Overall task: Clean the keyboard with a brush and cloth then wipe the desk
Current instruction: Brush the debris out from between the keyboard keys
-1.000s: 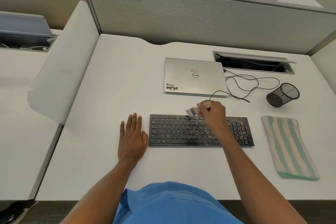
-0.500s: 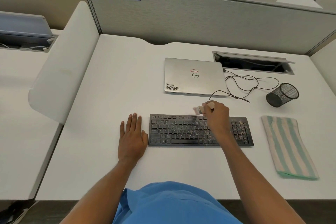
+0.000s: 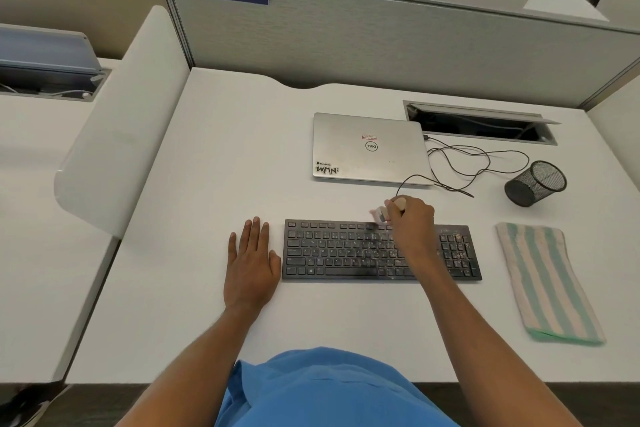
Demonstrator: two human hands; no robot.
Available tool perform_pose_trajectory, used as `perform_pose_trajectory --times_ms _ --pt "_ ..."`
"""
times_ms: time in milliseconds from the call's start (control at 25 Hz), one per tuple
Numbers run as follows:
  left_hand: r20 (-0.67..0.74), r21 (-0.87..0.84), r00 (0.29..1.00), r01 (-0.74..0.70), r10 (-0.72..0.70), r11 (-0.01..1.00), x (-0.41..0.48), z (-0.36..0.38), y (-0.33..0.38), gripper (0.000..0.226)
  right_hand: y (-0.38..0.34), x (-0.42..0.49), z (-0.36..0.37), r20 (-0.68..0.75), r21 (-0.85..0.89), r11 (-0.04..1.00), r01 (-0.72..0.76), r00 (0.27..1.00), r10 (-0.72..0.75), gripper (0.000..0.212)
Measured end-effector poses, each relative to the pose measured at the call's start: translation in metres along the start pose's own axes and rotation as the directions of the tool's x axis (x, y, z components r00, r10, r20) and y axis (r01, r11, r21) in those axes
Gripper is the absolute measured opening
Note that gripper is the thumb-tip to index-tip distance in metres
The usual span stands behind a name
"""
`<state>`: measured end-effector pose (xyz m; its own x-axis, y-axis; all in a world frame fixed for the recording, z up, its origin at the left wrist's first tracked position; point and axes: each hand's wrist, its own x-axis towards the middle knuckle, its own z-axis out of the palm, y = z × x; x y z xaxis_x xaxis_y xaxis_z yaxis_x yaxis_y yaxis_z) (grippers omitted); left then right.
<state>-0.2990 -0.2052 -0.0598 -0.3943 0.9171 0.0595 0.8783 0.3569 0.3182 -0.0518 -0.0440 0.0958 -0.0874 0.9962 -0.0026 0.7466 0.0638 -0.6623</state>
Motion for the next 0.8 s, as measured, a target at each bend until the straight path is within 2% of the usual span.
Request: perform_pose_trajectory --times_ms 200,440,600,800 --pt "0.001 0.000 1.000 0.000 0.000 1.000 0.000 0.001 0.000 0.066 0.009 -0.002 -0.001 0.066 -0.115 0.993 -0.039 0.997 0.046 0.031" --pt "0.005 0.001 1.000 0.001 -0.001 1.000 0.001 0.001 -0.001 0.068 -0.011 -0.005 -0.002 0.065 -0.010 1.000 0.022 0.998 -0.021 0.029" --pt "-0.003 -0.005 1.000 -0.002 0.002 1.000 0.001 0.001 -0.001 0.067 0.001 -0.005 0.003 0.102 -0.089 0.996 -0.022 0.994 0.031 0.029" --pt "0.010 0.003 1.000 -0.005 0.005 1.000 0.000 0.001 -0.001 0.067 -0.013 -0.002 -0.002 0.075 -0.043 0.997 0.057 0.996 -0.054 0.030"
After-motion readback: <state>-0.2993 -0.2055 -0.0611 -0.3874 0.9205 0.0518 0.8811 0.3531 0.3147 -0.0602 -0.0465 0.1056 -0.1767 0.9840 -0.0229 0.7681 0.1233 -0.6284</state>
